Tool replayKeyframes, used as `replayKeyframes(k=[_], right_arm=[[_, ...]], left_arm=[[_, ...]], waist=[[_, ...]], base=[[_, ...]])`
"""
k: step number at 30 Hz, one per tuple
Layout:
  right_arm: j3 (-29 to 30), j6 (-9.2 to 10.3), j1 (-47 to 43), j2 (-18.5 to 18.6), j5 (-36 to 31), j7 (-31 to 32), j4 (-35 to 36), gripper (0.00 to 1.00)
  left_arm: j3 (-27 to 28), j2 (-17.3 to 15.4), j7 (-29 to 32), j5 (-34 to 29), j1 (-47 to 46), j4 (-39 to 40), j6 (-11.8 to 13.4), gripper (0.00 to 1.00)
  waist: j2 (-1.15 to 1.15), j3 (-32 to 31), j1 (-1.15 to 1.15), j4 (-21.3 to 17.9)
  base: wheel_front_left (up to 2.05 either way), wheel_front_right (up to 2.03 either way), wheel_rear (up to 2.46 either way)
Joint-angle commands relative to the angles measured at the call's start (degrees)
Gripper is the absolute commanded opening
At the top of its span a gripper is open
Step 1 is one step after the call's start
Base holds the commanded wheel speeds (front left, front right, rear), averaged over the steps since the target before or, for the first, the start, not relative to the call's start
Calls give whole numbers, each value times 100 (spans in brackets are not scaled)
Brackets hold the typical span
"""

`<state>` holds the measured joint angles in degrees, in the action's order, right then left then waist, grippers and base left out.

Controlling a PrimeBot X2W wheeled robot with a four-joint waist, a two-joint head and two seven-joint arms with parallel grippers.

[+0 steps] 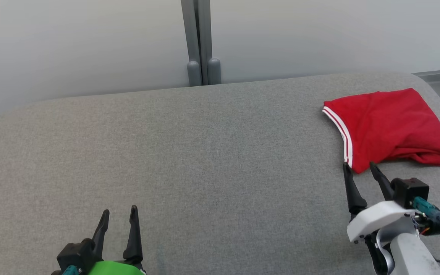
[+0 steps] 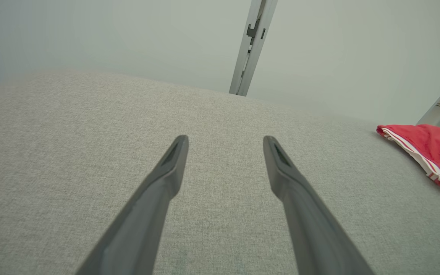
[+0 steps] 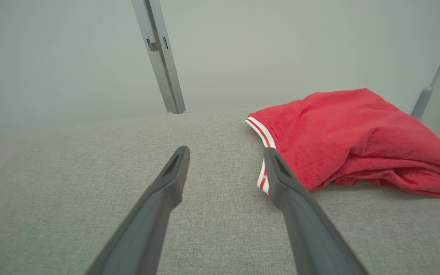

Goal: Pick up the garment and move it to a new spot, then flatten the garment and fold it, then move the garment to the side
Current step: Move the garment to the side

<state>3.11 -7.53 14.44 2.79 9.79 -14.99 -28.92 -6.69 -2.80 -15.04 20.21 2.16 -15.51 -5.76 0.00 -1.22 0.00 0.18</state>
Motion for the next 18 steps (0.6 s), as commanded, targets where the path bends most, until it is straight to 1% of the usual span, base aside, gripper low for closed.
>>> replayKeyframes(k=[1,8,18], right_arm=[[-29,10,-188,28,127,-23,136,100],[-214,10,-834,25,376,-23,677,100],[-401,10,-1067,26,333,-23,995,100]], left_arm=[[-9,-21,-16,28,97,23,39,100],[-72,-21,-16,25,251,27,114,100],[-124,-21,-16,1,254,25,127,100]], waist=[[0,-28,0,-3],[0,-76,0,-73],[0,-103,0,-84]], base=[[0,0,0],[0,0,0],[0,0,0]])
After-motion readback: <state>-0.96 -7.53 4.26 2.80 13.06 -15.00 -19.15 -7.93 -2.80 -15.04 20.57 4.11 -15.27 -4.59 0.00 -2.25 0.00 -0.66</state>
